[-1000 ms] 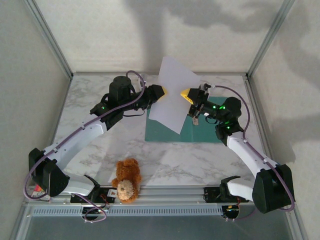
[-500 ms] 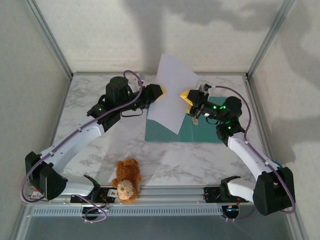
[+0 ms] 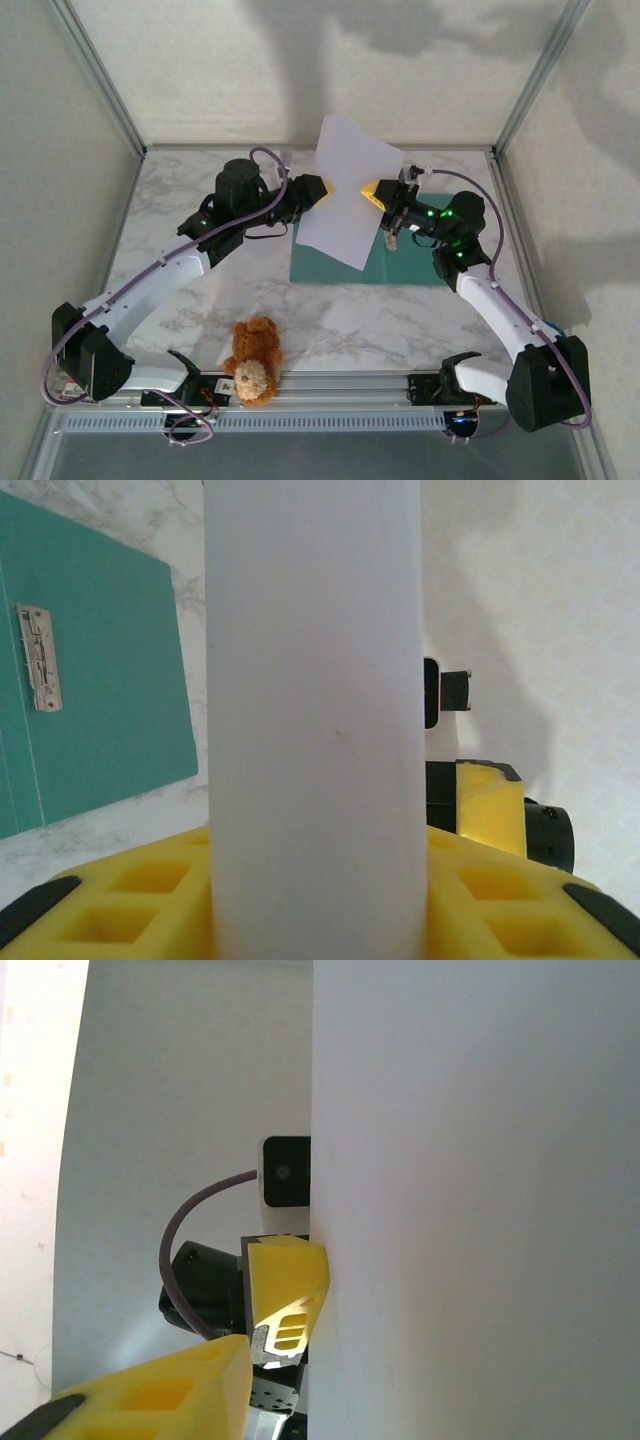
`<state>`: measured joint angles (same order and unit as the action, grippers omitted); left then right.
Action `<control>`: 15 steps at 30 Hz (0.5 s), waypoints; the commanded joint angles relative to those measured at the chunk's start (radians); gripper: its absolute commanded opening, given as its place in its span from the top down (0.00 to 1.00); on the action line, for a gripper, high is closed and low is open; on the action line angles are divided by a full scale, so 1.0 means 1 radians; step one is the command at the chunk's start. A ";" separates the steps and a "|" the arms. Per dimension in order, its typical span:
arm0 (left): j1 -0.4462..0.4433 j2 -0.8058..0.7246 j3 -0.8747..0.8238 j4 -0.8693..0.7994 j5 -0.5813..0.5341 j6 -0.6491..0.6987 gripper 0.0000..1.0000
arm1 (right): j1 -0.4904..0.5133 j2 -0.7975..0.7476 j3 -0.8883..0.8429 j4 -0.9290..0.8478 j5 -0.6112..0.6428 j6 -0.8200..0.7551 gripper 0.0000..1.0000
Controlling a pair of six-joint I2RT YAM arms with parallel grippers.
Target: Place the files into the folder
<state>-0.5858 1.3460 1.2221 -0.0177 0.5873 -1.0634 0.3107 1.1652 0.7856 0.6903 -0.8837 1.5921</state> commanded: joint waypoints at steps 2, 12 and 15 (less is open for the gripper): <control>-0.008 -0.031 -0.005 0.044 -0.014 -0.013 0.58 | -0.004 -0.032 0.032 -0.004 0.002 -0.028 0.77; -0.008 -0.048 -0.007 0.033 -0.028 -0.010 0.58 | -0.004 -0.049 0.026 -0.054 -0.009 -0.061 0.74; -0.008 -0.053 -0.007 0.032 -0.029 -0.009 0.58 | -0.004 -0.049 0.025 -0.054 -0.009 -0.064 0.74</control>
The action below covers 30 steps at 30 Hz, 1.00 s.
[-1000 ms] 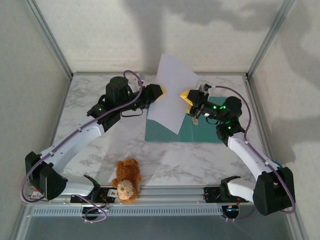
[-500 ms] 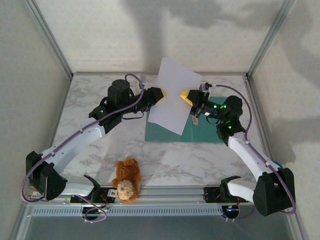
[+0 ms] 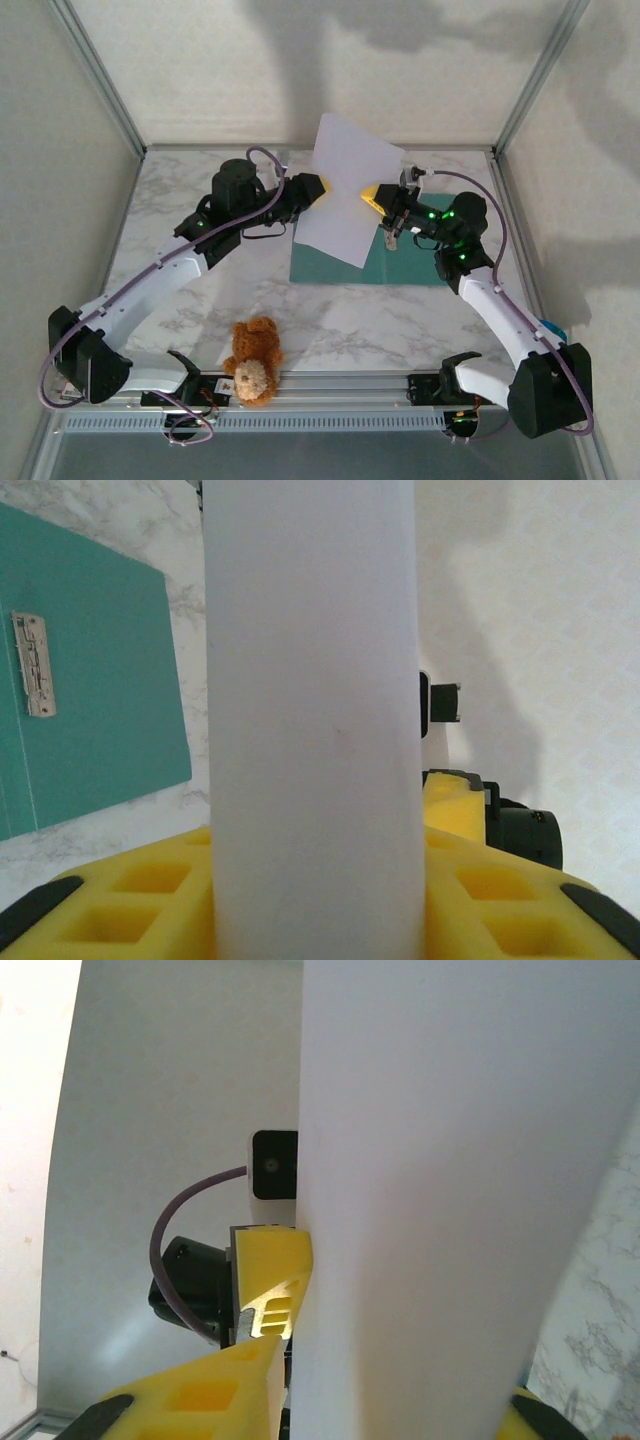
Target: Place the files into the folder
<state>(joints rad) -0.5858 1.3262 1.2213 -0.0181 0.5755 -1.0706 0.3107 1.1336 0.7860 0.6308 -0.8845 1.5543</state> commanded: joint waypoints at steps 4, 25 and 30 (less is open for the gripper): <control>-0.008 -0.030 -0.005 0.036 -0.013 0.001 0.58 | -0.003 -0.014 0.024 0.008 -0.007 -0.024 0.78; -0.005 0.001 0.056 -0.179 -0.150 0.133 0.14 | -0.004 -0.066 0.435 -1.298 0.205 -0.978 1.00; -0.005 0.049 0.058 -0.196 -0.160 0.149 0.13 | -0.004 0.011 0.579 -1.610 0.395 -1.176 1.00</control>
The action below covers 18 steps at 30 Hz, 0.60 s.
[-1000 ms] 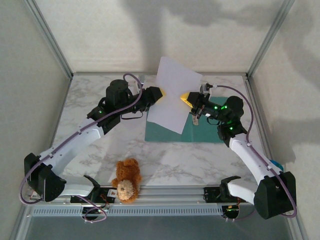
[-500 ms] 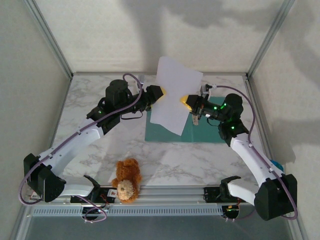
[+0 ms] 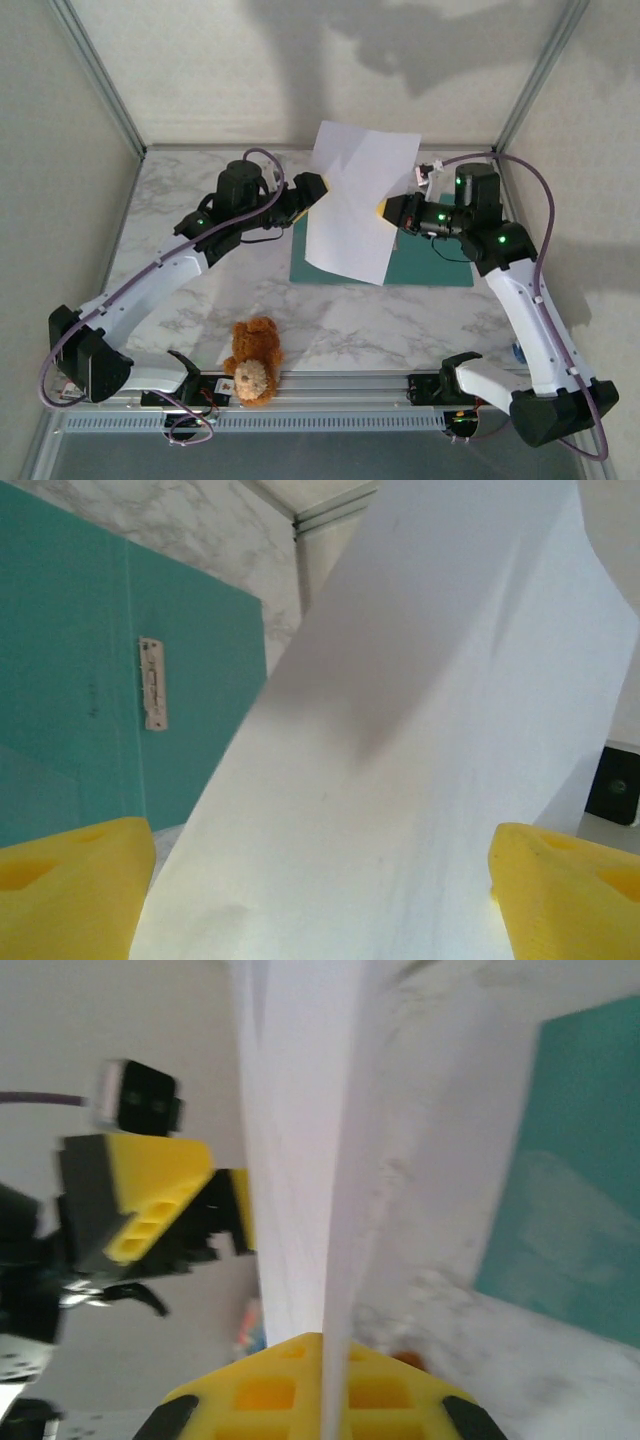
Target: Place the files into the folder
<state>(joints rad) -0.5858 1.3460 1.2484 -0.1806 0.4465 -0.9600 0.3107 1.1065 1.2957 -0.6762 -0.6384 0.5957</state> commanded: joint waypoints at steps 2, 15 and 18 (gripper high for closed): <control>-0.005 0.053 0.031 -0.038 -0.039 0.045 0.14 | -0.003 0.062 0.110 -0.379 0.213 -0.272 1.00; -0.006 0.248 0.055 -0.040 -0.045 0.090 0.22 | 0.010 0.105 0.232 -0.524 0.523 -0.491 1.00; -0.006 0.291 0.049 -0.031 -0.043 0.093 0.22 | 0.011 0.102 0.243 -0.499 0.512 -0.514 1.00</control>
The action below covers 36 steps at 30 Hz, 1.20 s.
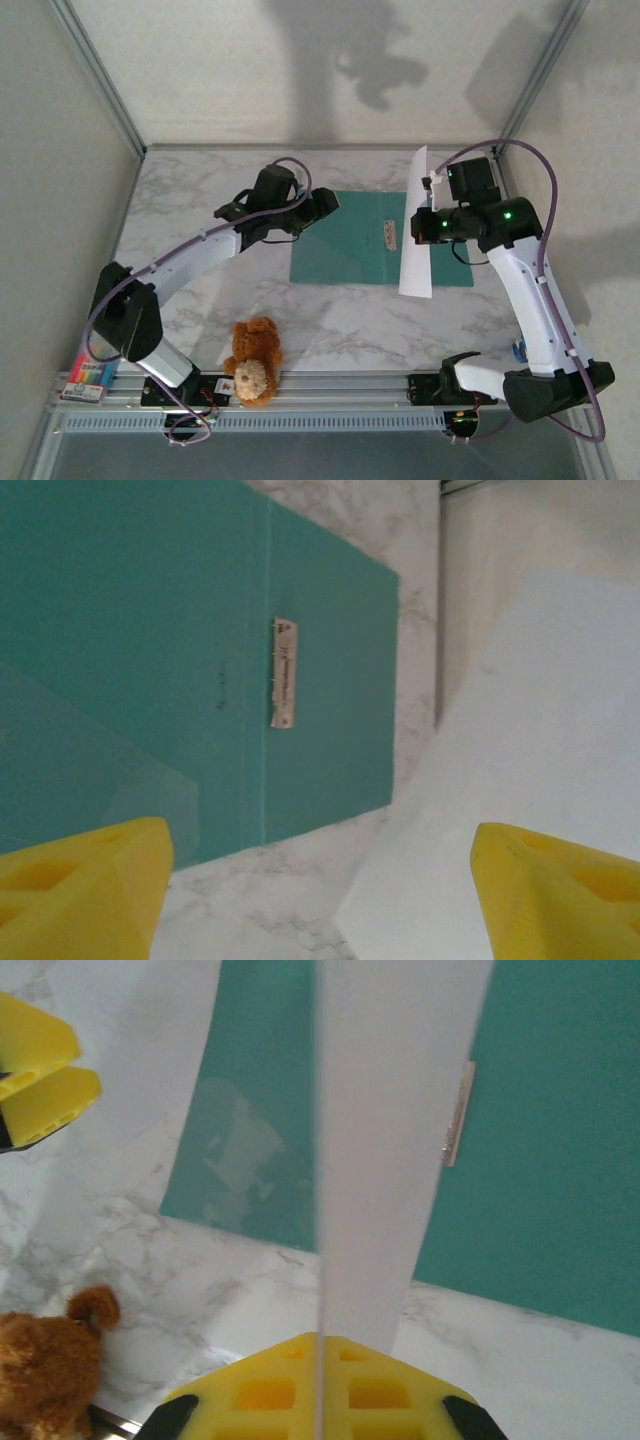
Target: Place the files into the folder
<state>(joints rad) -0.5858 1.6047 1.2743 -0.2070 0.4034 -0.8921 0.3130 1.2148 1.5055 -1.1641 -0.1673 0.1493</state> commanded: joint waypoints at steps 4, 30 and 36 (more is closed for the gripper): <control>-0.006 0.089 -0.003 0.035 0.008 0.013 0.22 | 0.011 0.023 0.086 -0.009 -0.026 -0.105 1.00; -0.062 0.320 -0.177 0.155 0.041 -0.010 0.27 | 0.027 0.152 0.225 0.058 -0.105 -0.136 1.00; -0.063 0.284 -0.247 0.125 0.037 0.020 0.27 | 0.042 0.179 0.243 0.071 -0.122 -0.140 1.00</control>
<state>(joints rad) -0.6426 1.9053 1.0836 -0.0067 0.4458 -0.8967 0.3416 1.3834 1.7168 -1.1114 -0.2653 0.0212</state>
